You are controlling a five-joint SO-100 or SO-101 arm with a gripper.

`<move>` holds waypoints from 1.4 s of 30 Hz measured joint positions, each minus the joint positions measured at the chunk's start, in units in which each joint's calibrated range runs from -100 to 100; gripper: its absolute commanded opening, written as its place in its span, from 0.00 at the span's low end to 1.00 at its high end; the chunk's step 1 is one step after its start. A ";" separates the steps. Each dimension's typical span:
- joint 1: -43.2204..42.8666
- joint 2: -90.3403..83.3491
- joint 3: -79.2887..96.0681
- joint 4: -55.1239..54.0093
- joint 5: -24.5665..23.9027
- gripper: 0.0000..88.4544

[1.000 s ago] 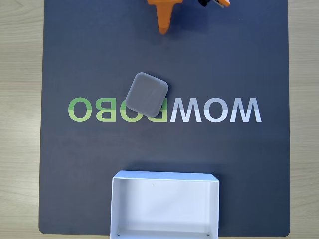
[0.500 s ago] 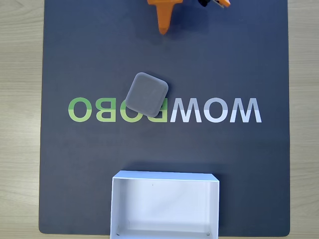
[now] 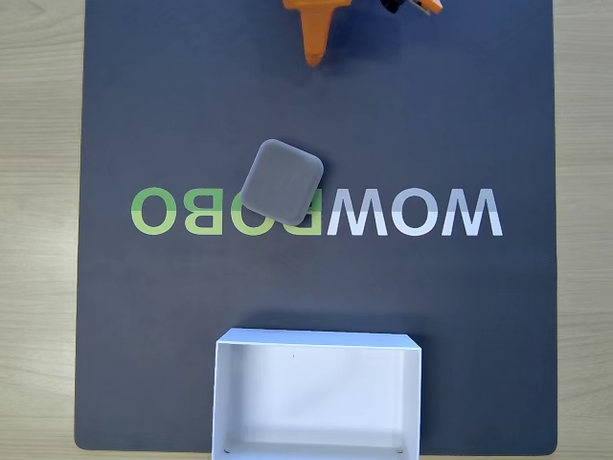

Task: Grab the usb to bin

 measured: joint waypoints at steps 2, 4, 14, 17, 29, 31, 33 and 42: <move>0.00 0.00 0.00 0.00 0.00 0.01; 0.00 0.00 0.00 0.00 0.00 0.01; 0.00 2.41 0.00 -2.67 0.00 0.01; 0.35 6.57 -0.09 -7.16 0.00 0.01; 2.74 43.85 -30.91 -11.29 -4.56 0.01; 4.51 51.16 -37.23 -9.48 -7.18 0.01; 6.37 58.28 -42.84 -6.38 -9.38 0.01; 10.88 83.72 -58.11 -1.55 -10.85 0.09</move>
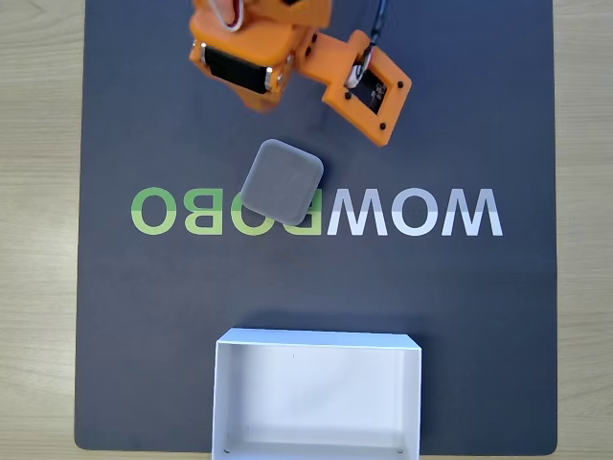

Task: Grab the usb to bin

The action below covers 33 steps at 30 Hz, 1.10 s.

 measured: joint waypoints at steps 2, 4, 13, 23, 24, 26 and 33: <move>0.53 3.70 -2.26 1.38 0.00 0.17; 1.24 6.20 -4.61 3.28 -0.26 0.24; 1.59 11.38 -12.47 11.64 -0.42 0.43; 4.51 22.39 -16.90 7.50 -0.42 0.43; 4.24 23.68 -17.89 7.50 -0.42 0.43; 3.27 26.46 -20.15 7.50 -0.42 0.43; -0.18 33.30 -26.66 10.43 -0.42 0.56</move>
